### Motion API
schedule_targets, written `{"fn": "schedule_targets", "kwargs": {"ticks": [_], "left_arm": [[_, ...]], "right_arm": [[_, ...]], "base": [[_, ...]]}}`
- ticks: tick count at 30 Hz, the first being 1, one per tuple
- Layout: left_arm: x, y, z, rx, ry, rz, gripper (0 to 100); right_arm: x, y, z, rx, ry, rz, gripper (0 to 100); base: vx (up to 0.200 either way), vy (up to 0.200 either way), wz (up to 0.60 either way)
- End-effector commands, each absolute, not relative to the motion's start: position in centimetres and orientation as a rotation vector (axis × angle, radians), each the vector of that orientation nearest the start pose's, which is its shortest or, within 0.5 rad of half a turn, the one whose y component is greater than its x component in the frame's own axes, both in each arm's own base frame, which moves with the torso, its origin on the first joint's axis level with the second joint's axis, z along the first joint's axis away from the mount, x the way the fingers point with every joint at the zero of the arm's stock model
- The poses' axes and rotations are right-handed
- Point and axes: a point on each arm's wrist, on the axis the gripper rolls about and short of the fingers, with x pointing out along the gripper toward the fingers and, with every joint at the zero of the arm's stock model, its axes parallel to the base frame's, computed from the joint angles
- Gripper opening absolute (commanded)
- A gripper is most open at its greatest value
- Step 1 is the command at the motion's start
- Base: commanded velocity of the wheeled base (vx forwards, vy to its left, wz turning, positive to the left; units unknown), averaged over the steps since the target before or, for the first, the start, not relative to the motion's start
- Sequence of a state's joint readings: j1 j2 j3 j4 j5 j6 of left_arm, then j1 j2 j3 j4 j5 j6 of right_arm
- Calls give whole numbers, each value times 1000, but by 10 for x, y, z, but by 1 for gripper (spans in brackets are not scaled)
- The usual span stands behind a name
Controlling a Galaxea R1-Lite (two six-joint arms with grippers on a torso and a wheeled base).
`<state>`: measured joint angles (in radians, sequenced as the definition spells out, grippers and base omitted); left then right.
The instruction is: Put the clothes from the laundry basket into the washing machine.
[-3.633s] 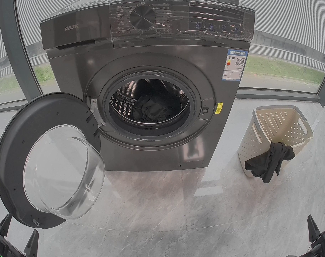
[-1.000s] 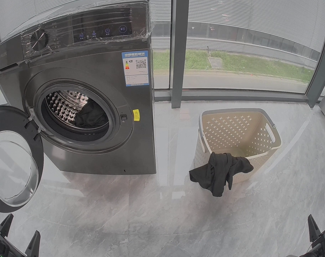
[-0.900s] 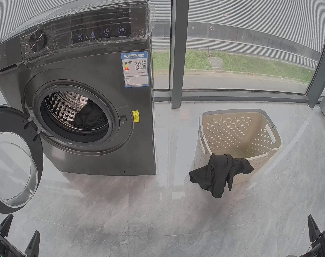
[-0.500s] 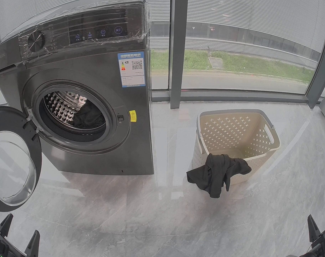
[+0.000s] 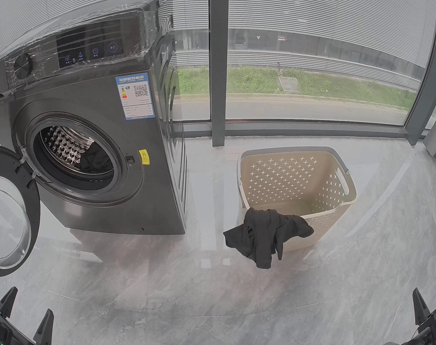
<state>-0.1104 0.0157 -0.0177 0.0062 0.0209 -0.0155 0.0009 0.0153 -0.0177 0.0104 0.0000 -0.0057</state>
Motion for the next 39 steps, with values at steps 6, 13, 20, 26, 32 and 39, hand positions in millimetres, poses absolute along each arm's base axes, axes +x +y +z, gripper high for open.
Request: {"fn": "schedule_targets", "kwargs": {"ticks": [6, 13, 20, 26, 32, 39], "left_arm": [[-23, 3, 75, -4, 5, -89, 100], [-23, 3, 75, -10, 5, -90, 100], [-23, 3, 75, -15, 5, -90, 100], [-23, 3, 75, -15, 5, -90, 100], [-23, 3, 75, -17, 5, -90, 100], [-23, 3, 76, -14, 4, -92, 100]], "right_arm": [[-23, 0, 75, -8, 8, 2, 100], [-23, 0, 75, -6, 8, -2, 100], [-23, 0, 75, -8, 8, 2, 100], [-23, 0, 75, -8, 9, 2, 100], [-23, 0, 75, -5, 8, -2, 100], [-41, 0, 129, -4, -221, 7, 100]], "base": [[0, 0, 0], [0, 0, 0], [0, 0, 0], [0, 0, 0], [0, 0, 0], [200, 0, 0]]}}
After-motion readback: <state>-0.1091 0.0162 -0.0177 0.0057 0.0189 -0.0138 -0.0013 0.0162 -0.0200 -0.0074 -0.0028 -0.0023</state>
